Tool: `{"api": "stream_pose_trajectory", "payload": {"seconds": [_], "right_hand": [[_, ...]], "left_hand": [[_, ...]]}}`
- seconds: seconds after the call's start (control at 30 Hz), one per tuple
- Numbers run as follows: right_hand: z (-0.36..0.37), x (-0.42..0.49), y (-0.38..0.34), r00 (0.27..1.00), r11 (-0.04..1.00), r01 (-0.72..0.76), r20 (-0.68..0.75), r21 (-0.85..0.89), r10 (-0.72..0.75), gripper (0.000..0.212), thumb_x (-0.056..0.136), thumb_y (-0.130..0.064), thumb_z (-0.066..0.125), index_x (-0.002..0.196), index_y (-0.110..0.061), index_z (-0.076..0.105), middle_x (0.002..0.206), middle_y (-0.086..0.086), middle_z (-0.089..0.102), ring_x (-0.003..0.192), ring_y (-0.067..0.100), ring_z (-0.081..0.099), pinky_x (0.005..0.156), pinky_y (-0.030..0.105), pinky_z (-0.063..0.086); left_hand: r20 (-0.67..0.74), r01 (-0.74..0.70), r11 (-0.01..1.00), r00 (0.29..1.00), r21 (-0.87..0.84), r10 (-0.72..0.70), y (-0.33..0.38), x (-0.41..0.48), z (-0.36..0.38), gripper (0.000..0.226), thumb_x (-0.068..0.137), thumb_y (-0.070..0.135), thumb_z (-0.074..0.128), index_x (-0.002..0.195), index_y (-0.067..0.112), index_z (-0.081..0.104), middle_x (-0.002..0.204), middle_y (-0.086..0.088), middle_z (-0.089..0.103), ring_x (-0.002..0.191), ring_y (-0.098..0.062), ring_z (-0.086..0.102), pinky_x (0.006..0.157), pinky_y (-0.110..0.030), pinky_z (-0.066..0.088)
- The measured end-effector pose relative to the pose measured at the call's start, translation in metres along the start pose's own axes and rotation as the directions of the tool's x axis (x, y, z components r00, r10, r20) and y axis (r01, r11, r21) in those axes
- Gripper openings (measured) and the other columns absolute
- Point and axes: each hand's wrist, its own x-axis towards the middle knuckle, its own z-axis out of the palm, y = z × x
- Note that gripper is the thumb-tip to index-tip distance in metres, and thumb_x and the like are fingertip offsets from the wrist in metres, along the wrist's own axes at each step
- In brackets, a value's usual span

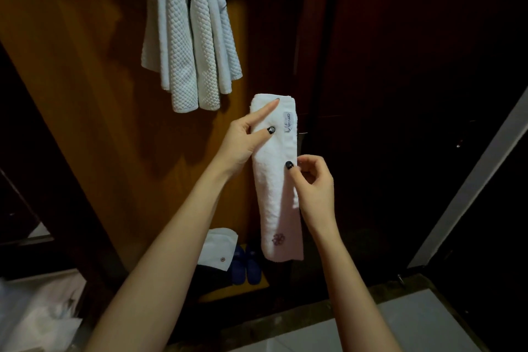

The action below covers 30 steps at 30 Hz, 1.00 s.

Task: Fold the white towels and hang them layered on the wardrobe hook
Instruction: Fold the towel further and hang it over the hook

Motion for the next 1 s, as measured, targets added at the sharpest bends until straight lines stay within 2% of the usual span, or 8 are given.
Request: {"api": "stream_pose_trajectory", "payload": {"seconds": [0.17, 0.27, 0.4, 0.57, 0.67, 0.77, 0.87, 1.0], "right_hand": [[-0.001, 0.005, -0.007, 0.993, 0.999, -0.043, 0.112, 0.005, 0.042, 0.001, 0.092, -0.018, 0.067, 0.093, -0.019, 0.067, 0.084, -0.007, 0.071, 0.078, 0.002, 0.064, 0.067, 0.019, 0.049], [-0.005, 0.011, -0.013, 0.970, 0.994, -0.097, 0.227, 0.055, 0.082, 0.010, 0.095, -0.017, 0.064, 0.100, -0.015, 0.072, 0.090, 0.002, 0.075, 0.083, 0.014, 0.070, 0.071, 0.027, 0.054], [-0.010, 0.014, -0.015, 0.952, 0.949, -0.225, 0.256, 0.221, 0.166, 0.025, 0.099, -0.017, 0.056, 0.116, -0.002, 0.065, 0.107, 0.017, 0.072, 0.094, 0.029, 0.069, 0.080, 0.039, 0.056], [-0.010, 0.016, -0.019, 0.912, 0.898, -0.325, 0.351, 0.296, 0.214, 0.028, 0.097, -0.022, 0.055, 0.118, -0.006, 0.064, 0.108, 0.012, 0.073, 0.095, 0.023, 0.071, 0.076, 0.030, 0.058], [-0.011, 0.018, -0.021, 0.885, 0.884, -0.369, 0.401, 0.286, 0.239, 0.032, 0.086, -0.025, 0.065, 0.113, -0.007, 0.067, 0.105, 0.012, 0.074, 0.091, 0.023, 0.072, 0.075, 0.030, 0.058], [-0.010, 0.021, -0.019, 0.890, 0.896, -0.348, 0.397, 0.276, 0.223, 0.034, 0.089, -0.019, 0.065, 0.121, -0.008, 0.063, 0.111, 0.012, 0.073, 0.096, 0.025, 0.071, 0.077, 0.031, 0.057], [-0.009, 0.023, -0.014, 0.911, 0.923, -0.296, 0.363, 0.245, 0.196, 0.029, 0.093, -0.015, 0.063, 0.122, -0.010, 0.063, 0.112, 0.011, 0.072, 0.100, 0.028, 0.071, 0.079, 0.034, 0.057], [-0.004, 0.022, -0.007, 0.924, 0.927, -0.285, 0.327, 0.245, 0.197, 0.026, 0.095, -0.021, 0.061, 0.117, -0.007, 0.064, 0.108, 0.012, 0.073, 0.094, 0.027, 0.072, 0.075, 0.033, 0.057]], "left_hand": [[-0.013, -0.020, 0.997, 1.000, 0.079, 0.021, 0.006, 0.003, 0.009, 0.054, 0.093, -0.002, 0.056, 0.129, 0.039, 0.053, 0.145, -0.006, 0.049, 0.131, -0.012, 0.049, 0.110, -0.036, 0.042], [0.026, -0.034, 0.995, 0.999, 0.094, 0.032, 0.009, 0.005, 0.014, 0.054, 0.094, -0.001, 0.055, 0.132, 0.037, 0.051, 0.143, -0.002, 0.048, 0.125, -0.006, 0.052, 0.106, -0.029, 0.045], [0.045, -0.045, 0.998, 0.998, 0.054, 0.042, 0.009, 0.010, 0.013, 0.055, 0.095, -0.001, 0.055, 0.138, 0.032, 0.049, 0.145, 0.000, 0.049, 0.129, -0.005, 0.050, 0.101, -0.022, 0.046], [0.108, -0.020, 0.998, 0.994, -0.067, 0.028, 0.011, 0.011, 0.013, 0.058, 0.093, 0.002, 0.057, 0.136, 0.041, 0.050, 0.134, 0.017, 0.054, 0.129, -0.005, 0.050, 0.098, -0.022, 0.047], [0.158, -0.041, 0.999, 0.987, 0.035, 0.035, 0.014, 0.012, 0.015, 0.062, 0.091, 0.004, 0.058, 0.138, 0.042, 0.045, 0.145, 0.008, 0.046, 0.129, 0.000, 0.048, 0.097, -0.016, 0.044], [0.151, -0.079, 0.984, 0.987, 0.157, 0.055, 0.012, 0.012, 0.014, 0.065, 0.092, -0.002, 0.055, 0.144, 0.034, 0.039, 0.147, 0.003, 0.037, 0.123, 0.012, 0.046, 0.093, -0.007, 0.041], [0.124, -0.075, 0.980, 0.991, 0.182, 0.053, 0.008, 0.012, 0.010, 0.065, 0.093, -0.006, 0.053, 0.146, 0.028, 0.038, 0.150, 0.001, 0.035, 0.124, 0.007, 0.045, 0.093, -0.009, 0.042], [0.074, -0.050, 0.990, 0.996, 0.133, 0.041, 0.001, 0.013, 0.003, 0.065, 0.094, -0.003, 0.054, 0.144, 0.036, 0.039, 0.153, 0.002, 0.036, 0.132, -0.005, 0.045, 0.096, -0.016, 0.045]]}}
